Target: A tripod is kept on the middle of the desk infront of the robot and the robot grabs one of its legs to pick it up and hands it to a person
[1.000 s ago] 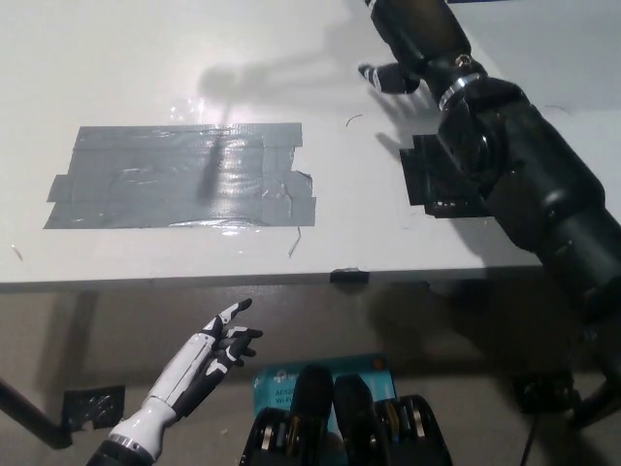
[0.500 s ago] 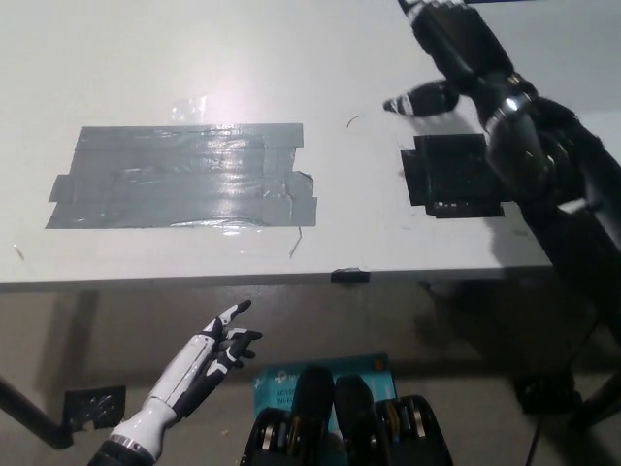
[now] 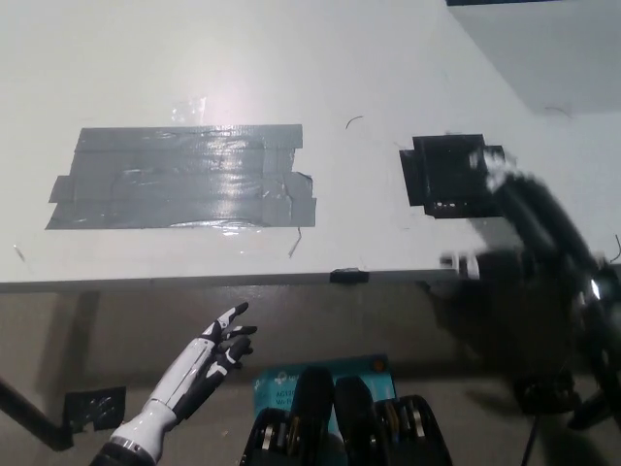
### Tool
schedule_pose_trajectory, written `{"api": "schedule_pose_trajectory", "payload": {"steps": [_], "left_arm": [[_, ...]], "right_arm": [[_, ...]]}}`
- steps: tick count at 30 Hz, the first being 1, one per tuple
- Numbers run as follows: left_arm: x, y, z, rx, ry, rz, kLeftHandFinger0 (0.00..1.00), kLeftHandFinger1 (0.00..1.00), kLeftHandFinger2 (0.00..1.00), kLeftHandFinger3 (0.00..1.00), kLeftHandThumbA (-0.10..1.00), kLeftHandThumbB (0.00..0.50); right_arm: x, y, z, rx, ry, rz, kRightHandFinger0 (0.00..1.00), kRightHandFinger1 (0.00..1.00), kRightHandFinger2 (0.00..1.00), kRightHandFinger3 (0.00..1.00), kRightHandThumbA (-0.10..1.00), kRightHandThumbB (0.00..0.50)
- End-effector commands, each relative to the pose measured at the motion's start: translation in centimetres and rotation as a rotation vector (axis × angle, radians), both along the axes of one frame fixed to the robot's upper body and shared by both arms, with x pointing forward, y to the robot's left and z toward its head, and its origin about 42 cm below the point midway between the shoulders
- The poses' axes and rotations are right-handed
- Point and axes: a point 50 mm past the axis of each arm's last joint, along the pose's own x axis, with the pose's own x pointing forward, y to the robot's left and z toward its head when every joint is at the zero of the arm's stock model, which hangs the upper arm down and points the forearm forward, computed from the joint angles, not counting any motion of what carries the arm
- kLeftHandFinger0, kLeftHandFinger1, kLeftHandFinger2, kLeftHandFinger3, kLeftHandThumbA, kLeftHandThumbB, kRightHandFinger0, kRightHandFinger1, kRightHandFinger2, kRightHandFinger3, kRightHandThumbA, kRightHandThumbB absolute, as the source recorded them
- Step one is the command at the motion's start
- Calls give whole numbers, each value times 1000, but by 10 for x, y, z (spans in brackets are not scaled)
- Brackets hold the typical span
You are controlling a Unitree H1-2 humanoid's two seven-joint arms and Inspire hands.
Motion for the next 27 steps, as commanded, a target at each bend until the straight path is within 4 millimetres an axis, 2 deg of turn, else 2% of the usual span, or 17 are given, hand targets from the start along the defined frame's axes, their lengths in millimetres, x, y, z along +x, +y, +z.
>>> {"api": "schedule_pose_trajectory", "payload": {"steps": [1,3,4,5,6,9,10,11,12,13,14,15,17,20,22,24,27], "left_arm": [[-9,0,10,-18,-83,-10,732,777,871,1000,1000,140],[-11,1,7,-21,-78,-5,739,786,873,1000,1000,148],[-14,2,5,-26,-76,-2,741,790,870,1000,1000,153],[-14,2,5,-26,-76,-2,741,791,870,1000,1000,152],[-17,2,3,-32,-77,2,737,790,865,1000,1000,144],[-24,1,-1,-28,-62,8,770,825,890,1000,1000,163],[-26,0,-3,-27,-58,11,778,833,896,1000,1000,161],[-29,-1,-5,-33,-51,17,790,851,913,1000,1000,161],[-30,-1,-5,-37,-53,22,813,874,931,1000,1000,159],[-33,-1,-6,-30,-63,28,895,942,982,1000,1000,153],[-37,0,-8,-19,-68,28,968,992,1000,1000,1000,152],[-38,0,-9,-16,-71,28,1000,1000,1000,1000,1000,150],[-42,-1,-11,-17,-83,34,1000,1000,1000,1000,1000,135],[-47,-2,-14,-32,-72,53,1000,1000,1000,1000,1000,137],[-53,-3,-19,-36,-63,64,1000,1000,1000,1000,1000,143],[-58,-3,-21,-31,-62,70,1000,1000,1000,1000,1000,128],[-60,-3,-23,-36,-63,75,1000,1000,1000,1000,1000,132]], "right_arm": [[-106,-10,43,503,33,253,1000,1000,1000,1000,948,325],[-96,-7,23,571,116,245,1000,1000,1000,1000,945,322],[-88,-5,3,614,183,228,1000,1000,1000,1000,947,277],[-88,-5,3,614,183,228,1000,1000,1000,1000,943,274],[-80,-2,-23,686,269,186,1000,1000,1000,1000,915,259],[-78,6,-63,783,383,110,1000,1000,1000,1000,860,200],[-77,7,-69,794,402,102,1000,1000,1000,1000,862,197],[-78,7,-80,808,447,93,1000,1000,1000,1000,886,167],[-78,8,-87,817,477,82,1000,1000,1000,1000,879,156],[-79,9,-98,821,513,69,1000,1000,1000,1000,855,146],[-83,10,-108,831,547,62,1000,1000,1000,1000,842,159],[-85,10,-111,838,562,60,1000,1000,1000,1000,834,171],[-90,8,-118,844,583,50,1000,1000,1000,1000,809,155],[-94,6,-125,845,597,47,1000,1000,1000,1000,805,178],[-100,5,-130,821,600,40,1000,1000,1000,1000,821,166],[-103,4,-133,803,604,36,1000,1000,1000,1000,828,182],[-104,3,-134,775,603,36,1000,1000,1000,1000,852,184]]}}
